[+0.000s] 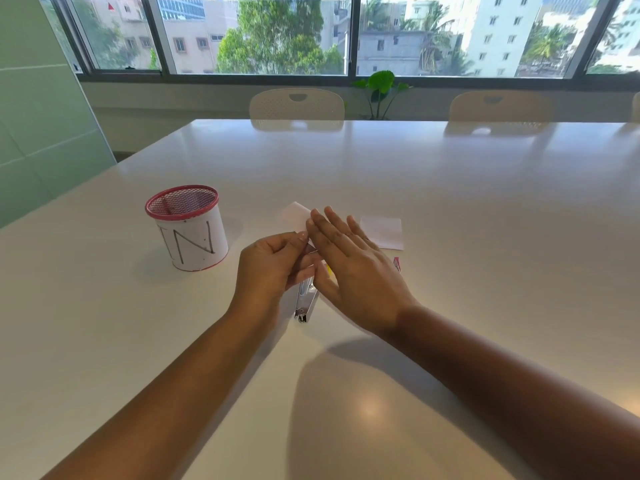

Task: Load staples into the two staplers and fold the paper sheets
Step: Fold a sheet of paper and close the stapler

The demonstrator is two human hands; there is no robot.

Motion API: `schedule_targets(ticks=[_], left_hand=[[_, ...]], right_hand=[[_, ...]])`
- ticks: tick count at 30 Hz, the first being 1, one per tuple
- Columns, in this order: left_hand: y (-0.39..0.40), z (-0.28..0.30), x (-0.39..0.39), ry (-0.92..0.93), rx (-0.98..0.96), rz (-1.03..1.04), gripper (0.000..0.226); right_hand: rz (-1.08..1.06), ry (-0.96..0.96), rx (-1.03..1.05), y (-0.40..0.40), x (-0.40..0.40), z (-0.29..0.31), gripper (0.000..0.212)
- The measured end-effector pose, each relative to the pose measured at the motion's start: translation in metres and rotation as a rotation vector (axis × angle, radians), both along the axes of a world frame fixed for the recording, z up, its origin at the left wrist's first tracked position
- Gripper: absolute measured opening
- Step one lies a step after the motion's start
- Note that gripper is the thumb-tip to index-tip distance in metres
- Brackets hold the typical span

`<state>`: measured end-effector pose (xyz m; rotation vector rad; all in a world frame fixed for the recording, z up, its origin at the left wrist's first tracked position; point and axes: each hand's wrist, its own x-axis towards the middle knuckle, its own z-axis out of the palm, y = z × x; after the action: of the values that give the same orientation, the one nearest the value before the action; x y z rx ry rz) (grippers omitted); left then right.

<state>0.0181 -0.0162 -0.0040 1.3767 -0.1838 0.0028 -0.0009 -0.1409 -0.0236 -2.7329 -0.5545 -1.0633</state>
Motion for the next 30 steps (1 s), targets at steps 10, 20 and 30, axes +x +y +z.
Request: schedule_targets(ticks=[10, 20, 30], left_hand=[[0.004, -0.005, 0.005, -0.021, 0.08, 0.021, 0.014], [0.004, 0.002, 0.007, -0.14, 0.208, 0.017, 0.012], [0.003, 0.001, 0.007, -0.179, 0.187, -0.016, 0.015]], right_hand=[[0.037, 0.096, 0.042, 0.002, -0.001, 0.004, 0.048], [0.089, 0.484, 0.994, -0.027, 0.016, 0.05, 0.022], [0.241, 0.899, 1.339, -0.032, 0.02, 0.042, 0.02]])
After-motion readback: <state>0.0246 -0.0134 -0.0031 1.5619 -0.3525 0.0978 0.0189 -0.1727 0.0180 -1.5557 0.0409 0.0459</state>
